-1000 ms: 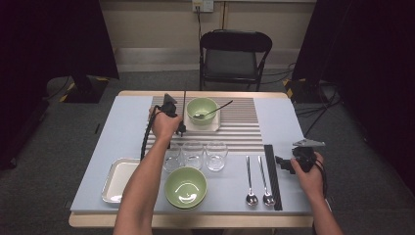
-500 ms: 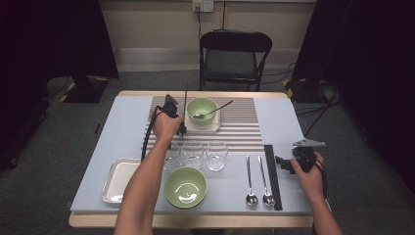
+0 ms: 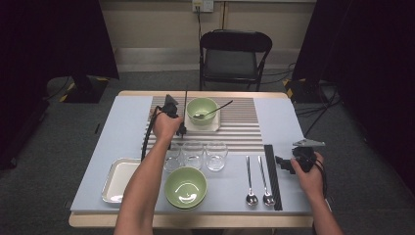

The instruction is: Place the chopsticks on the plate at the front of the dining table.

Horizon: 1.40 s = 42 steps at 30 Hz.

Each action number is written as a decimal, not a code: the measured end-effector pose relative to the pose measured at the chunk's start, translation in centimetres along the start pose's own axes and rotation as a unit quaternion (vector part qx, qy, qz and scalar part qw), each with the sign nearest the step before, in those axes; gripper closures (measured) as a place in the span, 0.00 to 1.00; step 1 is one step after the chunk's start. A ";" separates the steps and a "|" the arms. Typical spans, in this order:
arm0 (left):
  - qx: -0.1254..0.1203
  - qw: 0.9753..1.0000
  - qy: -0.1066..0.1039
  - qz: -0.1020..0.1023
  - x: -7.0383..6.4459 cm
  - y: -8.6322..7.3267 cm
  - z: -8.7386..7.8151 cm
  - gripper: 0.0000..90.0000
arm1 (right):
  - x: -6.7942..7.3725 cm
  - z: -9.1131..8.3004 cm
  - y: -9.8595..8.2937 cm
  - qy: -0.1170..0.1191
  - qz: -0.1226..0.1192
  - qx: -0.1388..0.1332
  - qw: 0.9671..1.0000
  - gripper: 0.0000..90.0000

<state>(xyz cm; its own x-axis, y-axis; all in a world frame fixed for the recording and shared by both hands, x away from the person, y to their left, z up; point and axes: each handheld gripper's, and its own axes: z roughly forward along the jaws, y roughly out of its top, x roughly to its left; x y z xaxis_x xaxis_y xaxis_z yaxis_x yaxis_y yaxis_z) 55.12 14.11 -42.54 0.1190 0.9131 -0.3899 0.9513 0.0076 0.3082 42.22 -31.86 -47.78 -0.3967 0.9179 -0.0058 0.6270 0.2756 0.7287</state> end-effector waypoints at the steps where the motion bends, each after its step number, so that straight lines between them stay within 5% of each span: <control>1: -0.001 1.000 -0.002 -0.005 -0.1 0.0 0.1 0.97 | 0.0 0.0 0.0 0.000 0.000 0.000 1.000 0.20; 42: 0.009 0.999 0.002 -0.035 0.0 0.1 0.8 0.96 | 0.0 0.0 0.0 0.000 0.000 0.000 1.000 0.20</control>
<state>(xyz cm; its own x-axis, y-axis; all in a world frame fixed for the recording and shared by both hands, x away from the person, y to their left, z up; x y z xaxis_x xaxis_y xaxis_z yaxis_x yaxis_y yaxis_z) 55.40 13.81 -43.20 0.0500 0.9122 -0.4068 0.9624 0.0649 0.2637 42.21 -31.86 -47.78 -0.3972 0.9177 -0.0050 0.6271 0.2754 0.7287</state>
